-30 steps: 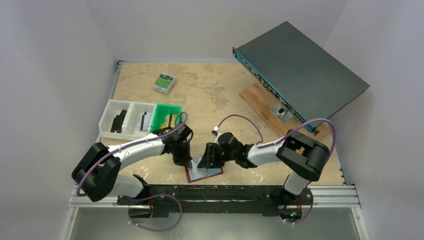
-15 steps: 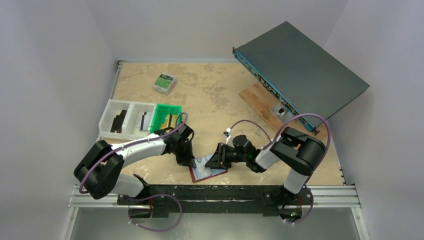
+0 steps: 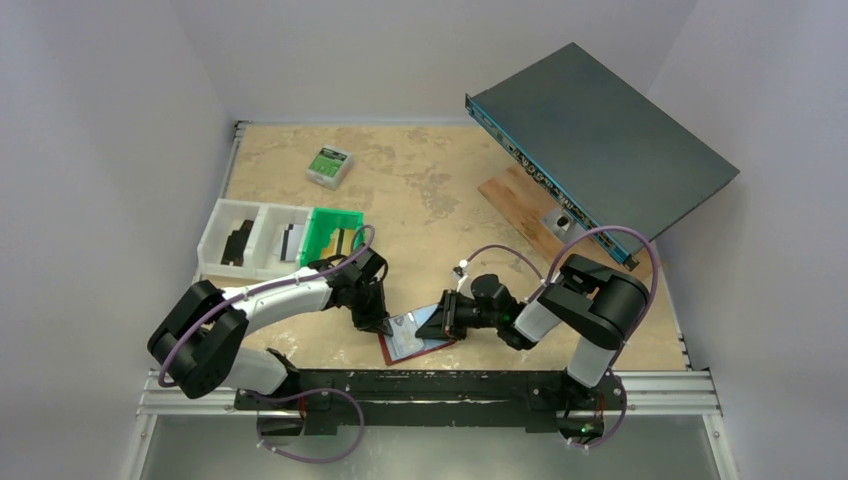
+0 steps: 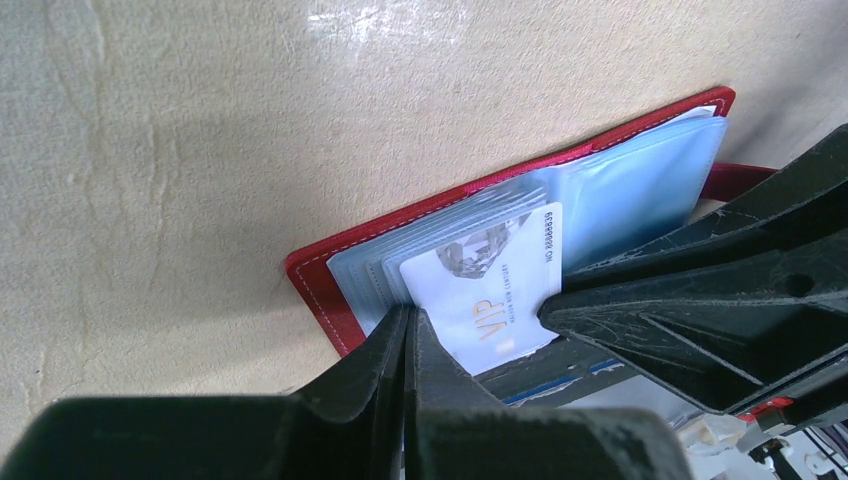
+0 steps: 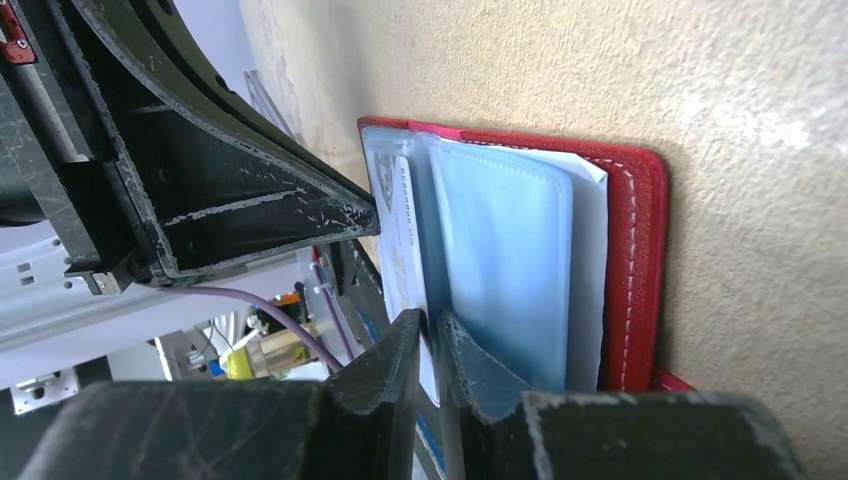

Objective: Take the credit cards out of the card holder
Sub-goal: Remove the credit card from the card holder.

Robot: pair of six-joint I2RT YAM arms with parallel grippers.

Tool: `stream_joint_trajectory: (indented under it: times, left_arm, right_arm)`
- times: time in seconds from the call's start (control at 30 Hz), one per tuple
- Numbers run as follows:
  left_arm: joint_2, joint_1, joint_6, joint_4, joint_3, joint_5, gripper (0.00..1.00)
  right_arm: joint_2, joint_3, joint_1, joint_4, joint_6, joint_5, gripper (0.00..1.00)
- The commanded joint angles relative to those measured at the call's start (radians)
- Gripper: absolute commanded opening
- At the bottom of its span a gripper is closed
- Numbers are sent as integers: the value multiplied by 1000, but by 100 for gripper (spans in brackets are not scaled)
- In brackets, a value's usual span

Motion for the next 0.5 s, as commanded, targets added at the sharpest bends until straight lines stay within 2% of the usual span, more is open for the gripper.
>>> stream_joint_trajectory:
  times: [0.0,0.07,0.27,0.47]
  left_arm:
    - [72,-11,19,-20,-71,-140,0]
    - [72,-11,21,-21,-71,-142,0]
    - [70,-4,24,-24,-74,-146,0]
    - [68,5,33,-29,-75,-147,0]
  right_arm:
    - [2,-14,-2,67,24,3,11]
    - [-2,-20,-2,70,27,10,10]
    - [-4,-36,-4,78,30,23,0]
    - [-16,-49,-3,68,29,44,0]
